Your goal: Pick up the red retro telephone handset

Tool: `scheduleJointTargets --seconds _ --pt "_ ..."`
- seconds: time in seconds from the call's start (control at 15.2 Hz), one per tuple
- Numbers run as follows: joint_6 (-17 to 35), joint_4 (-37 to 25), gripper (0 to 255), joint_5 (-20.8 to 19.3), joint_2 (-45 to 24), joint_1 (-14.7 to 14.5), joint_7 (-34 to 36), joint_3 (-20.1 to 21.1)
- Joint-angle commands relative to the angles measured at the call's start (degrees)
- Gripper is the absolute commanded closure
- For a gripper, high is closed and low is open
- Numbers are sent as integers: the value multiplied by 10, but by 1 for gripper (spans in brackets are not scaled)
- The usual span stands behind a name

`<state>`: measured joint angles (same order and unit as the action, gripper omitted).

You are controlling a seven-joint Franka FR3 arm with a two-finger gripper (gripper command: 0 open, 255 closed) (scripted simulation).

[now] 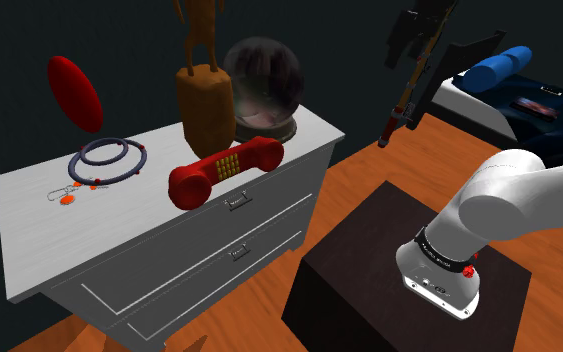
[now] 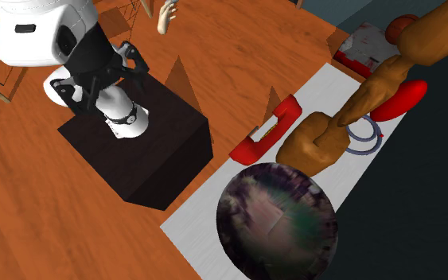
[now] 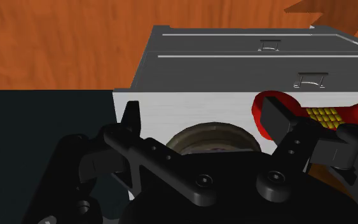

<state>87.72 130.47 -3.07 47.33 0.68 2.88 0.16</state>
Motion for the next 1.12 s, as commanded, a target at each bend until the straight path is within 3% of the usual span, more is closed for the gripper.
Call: scheduleJointTargets --seconds 0.0,0.53,1.06 --pt "0 0 0 0 0 0 0 0" --pt "37 29 0 77 -41 19 224 128" --pt "92 -5 0 131 -156 50 448 254"
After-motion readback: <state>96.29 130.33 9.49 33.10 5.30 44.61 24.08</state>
